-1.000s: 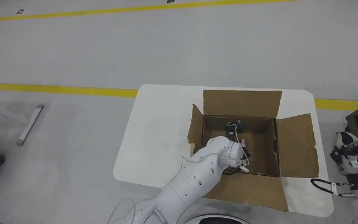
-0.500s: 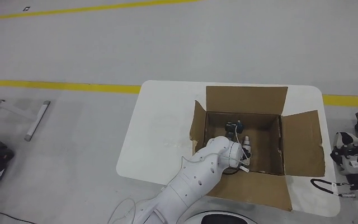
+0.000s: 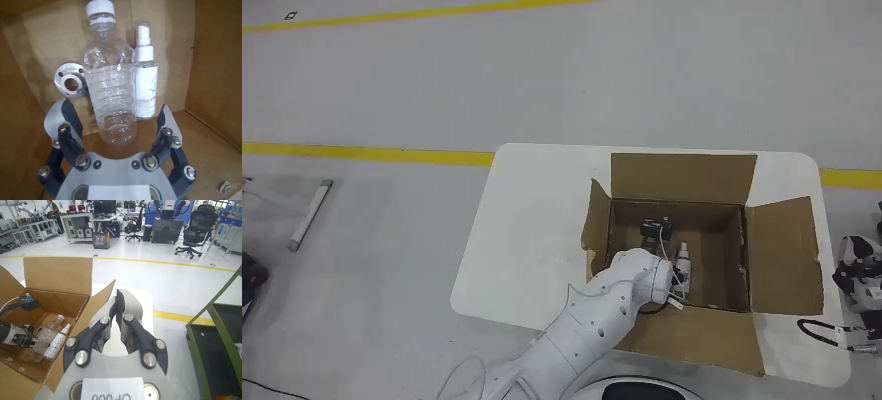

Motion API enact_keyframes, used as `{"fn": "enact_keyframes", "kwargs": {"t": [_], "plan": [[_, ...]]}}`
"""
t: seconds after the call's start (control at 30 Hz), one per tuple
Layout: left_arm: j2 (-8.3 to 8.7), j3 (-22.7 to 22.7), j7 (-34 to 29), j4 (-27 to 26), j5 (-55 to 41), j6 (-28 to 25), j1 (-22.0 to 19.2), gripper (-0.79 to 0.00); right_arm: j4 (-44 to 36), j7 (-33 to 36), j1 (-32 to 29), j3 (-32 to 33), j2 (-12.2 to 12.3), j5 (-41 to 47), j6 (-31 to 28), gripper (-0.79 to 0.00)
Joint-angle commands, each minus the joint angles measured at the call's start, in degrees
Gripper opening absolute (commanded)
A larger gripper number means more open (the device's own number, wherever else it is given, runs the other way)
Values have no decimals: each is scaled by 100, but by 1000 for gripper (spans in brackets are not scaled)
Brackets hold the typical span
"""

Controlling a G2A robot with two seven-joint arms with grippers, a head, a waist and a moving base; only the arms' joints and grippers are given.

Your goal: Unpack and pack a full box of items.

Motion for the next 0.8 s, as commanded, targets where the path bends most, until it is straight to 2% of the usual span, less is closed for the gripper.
{"fn": "enact_keyframes", "kwargs": {"t": [0.0, 0.13, 0.17, 0.23, 0.3, 0.37, 0.43, 0.5, 0.7, 0.77], "plan": [[-19, -5, -45, 56, 14, 23, -9, 0, 0, 0, 0, 0, 0, 0, 0, -785], [-65, 25, -112, 190, 124, 82, -52, 0, 0, 0, 0, 0, 0, 0, 0, -785], [-80, 32, -145, 219, 147, 93, -72, -102, 0, 0, 0, 0, 0, 0, 0, -785], [-104, 7, -129, 281, 129, 91, -91, -219, 0, 0, 0, 0, 0, 0, 0, -785], [-128, 6, -127, 353, 161, 76, -126, -413, 0, 0, 0, 0, 0, 0, 0, -785], [-153, 12, -126, 412, 200, 74, -152, -480, 0, 0, 0, 0, 0, 0, 0, -785], [-176, 4, -116, 493, 210, 44, -171, -465, 0, 0, 0, 0, 0, 0, 0, -785], [-201, -1, -97, 563, 211, 8, -184, -409, 0, 0, 0, 0, 0, 0, 0, -785], [-283, -9, 23, 769, 187, -130, -201, -394, 0, 0, 0, 0, 0, 0, 0, -785], [-311, -8, 64, 839, 195, -151, -210, -323, 0, 0, 0, 0, 0, 0, 0, -785]]}}
